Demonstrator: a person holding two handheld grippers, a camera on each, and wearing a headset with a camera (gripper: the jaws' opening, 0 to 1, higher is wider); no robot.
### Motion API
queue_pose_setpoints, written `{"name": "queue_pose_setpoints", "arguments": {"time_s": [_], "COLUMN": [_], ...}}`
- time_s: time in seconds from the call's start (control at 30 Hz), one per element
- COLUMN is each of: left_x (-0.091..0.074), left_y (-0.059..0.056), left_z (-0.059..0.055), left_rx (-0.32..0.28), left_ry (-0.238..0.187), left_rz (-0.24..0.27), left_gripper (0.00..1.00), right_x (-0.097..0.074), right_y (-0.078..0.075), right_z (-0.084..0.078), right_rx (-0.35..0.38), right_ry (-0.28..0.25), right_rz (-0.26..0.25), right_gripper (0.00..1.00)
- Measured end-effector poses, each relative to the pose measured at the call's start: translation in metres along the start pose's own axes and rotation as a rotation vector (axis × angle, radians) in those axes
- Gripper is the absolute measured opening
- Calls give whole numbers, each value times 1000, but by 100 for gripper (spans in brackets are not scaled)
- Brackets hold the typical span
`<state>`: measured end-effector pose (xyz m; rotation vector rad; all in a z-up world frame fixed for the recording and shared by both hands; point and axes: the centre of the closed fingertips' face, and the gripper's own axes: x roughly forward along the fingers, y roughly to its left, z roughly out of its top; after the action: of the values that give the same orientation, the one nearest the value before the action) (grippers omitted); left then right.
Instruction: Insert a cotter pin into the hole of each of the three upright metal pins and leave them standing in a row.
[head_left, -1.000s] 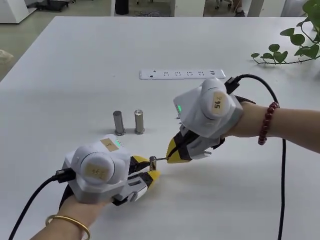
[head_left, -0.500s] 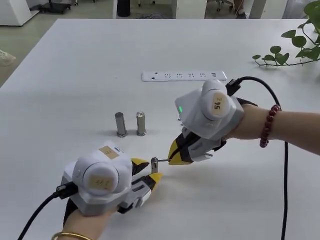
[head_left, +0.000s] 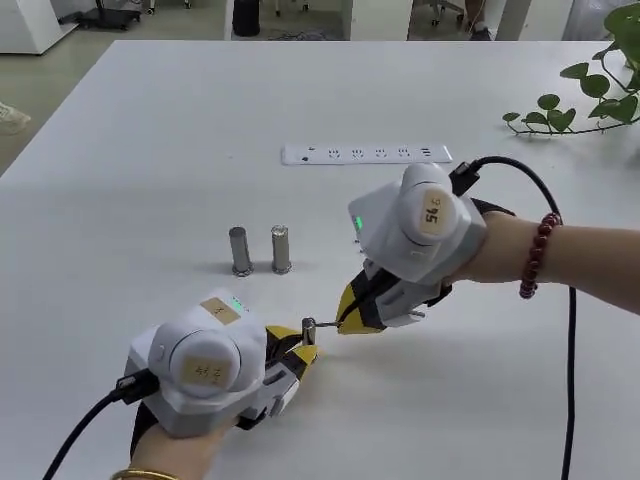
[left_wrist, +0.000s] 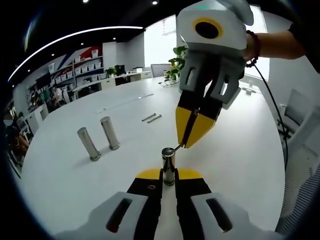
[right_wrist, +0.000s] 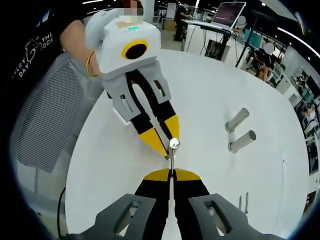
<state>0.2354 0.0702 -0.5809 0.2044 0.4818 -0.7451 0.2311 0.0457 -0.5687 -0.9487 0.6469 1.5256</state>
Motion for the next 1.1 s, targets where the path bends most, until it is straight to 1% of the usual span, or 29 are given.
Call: {"name": "queue_pose_setpoints", "arguments": {"time_s": [0.27,0.4,0.53,0.6,0.87,0.97,1.1], "left_x": [1,1,1,1,2,1,1], "left_y": [-1,0,0,-1,-1,0,0], "left_z": [1,0,1,1,1,1,0], "left_rx": [20,20,26,34,35,36,38], "left_ry": [-2,-4,-4,-4,-4,-3,-2], "left_rz": [-11,-15,-25,-31,-30,-28,-27], "left_gripper": [6,6,6,6,6,6,6], "right_x": [1,1,1,1,1,2,2], "right_y": [0,0,0,0,0,0,-1], "right_z": [3,3,4,7,8,8,9], "right_rx": [13,16,23,26,28,47,51], "right_ry": [0,0,-8,-22,-17,-19,-23], "right_rz": [-1,-1,5,9,7,6,4], "right_gripper": [0,0,0,0,0,0,0]}}
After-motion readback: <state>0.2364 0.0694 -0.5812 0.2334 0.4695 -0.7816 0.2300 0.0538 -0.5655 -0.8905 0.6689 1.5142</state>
